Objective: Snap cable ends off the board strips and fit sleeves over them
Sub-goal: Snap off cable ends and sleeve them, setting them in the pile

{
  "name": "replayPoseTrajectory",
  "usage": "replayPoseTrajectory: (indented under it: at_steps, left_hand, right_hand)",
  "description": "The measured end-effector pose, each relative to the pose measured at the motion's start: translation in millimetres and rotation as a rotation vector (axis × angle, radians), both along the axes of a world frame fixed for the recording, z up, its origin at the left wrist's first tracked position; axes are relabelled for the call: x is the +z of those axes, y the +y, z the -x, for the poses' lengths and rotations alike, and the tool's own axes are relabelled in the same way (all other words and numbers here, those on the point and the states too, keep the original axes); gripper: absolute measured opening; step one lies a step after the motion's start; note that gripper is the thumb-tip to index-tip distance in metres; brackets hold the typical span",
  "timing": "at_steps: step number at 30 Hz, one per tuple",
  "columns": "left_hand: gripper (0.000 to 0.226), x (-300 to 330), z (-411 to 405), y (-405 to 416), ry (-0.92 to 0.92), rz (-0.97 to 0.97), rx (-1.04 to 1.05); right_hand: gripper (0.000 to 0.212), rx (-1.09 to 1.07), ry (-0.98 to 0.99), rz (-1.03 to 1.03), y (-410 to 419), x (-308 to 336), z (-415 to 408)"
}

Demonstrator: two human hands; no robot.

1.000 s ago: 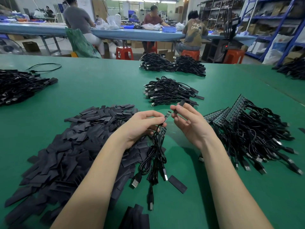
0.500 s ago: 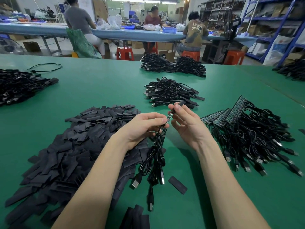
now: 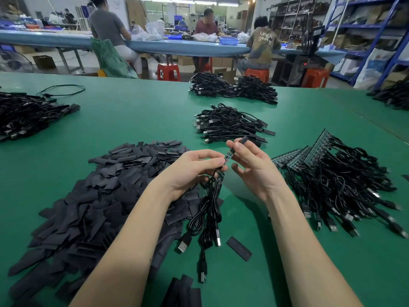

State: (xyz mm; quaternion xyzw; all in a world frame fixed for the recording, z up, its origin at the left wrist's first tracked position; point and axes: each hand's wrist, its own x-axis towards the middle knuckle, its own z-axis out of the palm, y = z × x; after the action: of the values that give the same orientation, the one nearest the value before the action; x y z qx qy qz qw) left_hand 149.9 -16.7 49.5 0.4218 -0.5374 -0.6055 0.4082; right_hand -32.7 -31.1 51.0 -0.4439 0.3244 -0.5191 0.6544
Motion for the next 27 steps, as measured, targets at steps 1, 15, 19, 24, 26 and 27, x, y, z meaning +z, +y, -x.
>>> replayPoseTrajectory:
  at_steps: [1,15,19,24,26,27]
  left_hand:
    - [0.012,0,-1,0,-0.004,0.008,-0.004]
    - [0.017,1,-3,4,0.073,0.037,-0.098]
    - [0.017,0,-5,3,0.057,0.024,-0.109]
    - [0.011,-3,-7,0,0.038,0.018,-0.088]
    - [0.011,-4,-7,-1,0.038,0.021,-0.091]
    - [0.012,-3,-8,-2,0.041,0.023,-0.098]
  right_hand:
    - [0.020,0.022,-0.010,-0.015,0,0,1]
    - [0.040,0.239,-0.255,-0.056,0,-7,8]
    - [0.034,0.238,-0.198,-0.042,-2,-9,11]
    - [0.025,0.214,-0.070,0.013,-3,-9,12]
    - [0.023,0.199,-0.058,0.026,-2,-9,10]
    - [0.024,0.197,-0.055,0.029,-2,-8,9]
